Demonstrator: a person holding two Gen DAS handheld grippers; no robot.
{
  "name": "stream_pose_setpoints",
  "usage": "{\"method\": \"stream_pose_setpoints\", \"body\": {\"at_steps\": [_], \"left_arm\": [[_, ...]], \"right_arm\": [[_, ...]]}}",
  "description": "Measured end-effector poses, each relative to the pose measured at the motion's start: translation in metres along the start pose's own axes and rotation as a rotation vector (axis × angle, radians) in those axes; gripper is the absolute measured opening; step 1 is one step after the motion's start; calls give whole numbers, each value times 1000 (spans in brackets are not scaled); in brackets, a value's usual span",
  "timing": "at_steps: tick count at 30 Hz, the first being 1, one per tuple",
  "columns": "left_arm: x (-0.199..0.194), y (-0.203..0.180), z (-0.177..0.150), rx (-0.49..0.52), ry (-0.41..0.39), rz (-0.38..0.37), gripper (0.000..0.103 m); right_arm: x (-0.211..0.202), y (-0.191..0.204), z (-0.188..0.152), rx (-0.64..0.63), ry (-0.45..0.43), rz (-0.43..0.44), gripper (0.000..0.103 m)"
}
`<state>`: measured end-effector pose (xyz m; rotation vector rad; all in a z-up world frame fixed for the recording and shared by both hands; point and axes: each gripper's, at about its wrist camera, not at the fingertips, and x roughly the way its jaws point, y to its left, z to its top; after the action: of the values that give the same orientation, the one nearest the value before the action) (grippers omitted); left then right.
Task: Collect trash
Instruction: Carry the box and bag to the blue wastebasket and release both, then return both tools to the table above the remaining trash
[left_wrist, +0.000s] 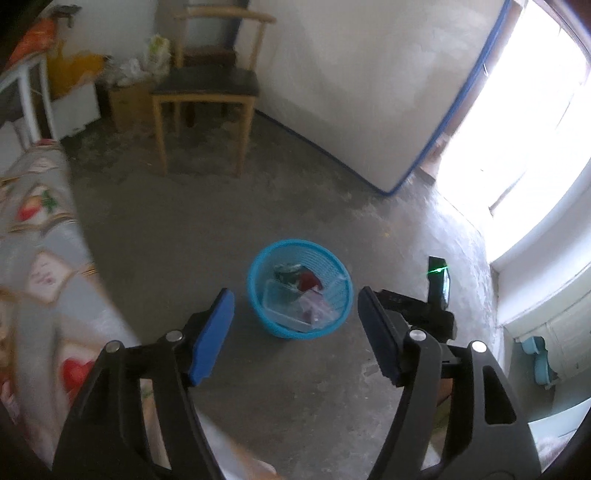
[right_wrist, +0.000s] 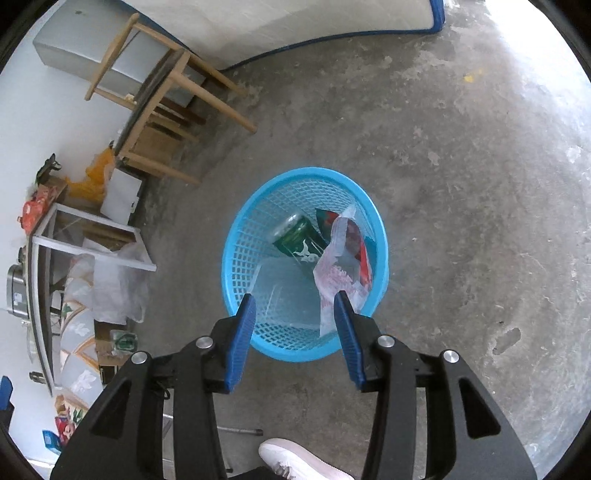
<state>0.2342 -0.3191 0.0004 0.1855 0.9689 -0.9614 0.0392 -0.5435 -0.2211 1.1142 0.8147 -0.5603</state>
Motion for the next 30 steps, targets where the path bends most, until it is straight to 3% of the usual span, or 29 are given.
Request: {"method": "stream_pose_setpoints", "body": {"at_steps": [2, 8, 20, 27, 30], "left_arm": [[-29, 11, -12, -21, -33, 20, 70], [-102, 41, -69, -78, -121, 84, 74], [-222, 101, -210, -215, -258, 311, 78], [-251, 130, -256, -241, -309, 472, 79], [-257, 153, -265, -273, -321, 512, 81]], "right_arm": [[-10, 7, -7, -25, 1, 22, 44], [-52, 51, -34, -140, -4, 124, 58], [-102, 220, -109, -497, 109, 332, 64], [-108, 329, -181, -723, 232, 437, 64], [-111, 359, -214, -807, 275, 458, 64]]}}
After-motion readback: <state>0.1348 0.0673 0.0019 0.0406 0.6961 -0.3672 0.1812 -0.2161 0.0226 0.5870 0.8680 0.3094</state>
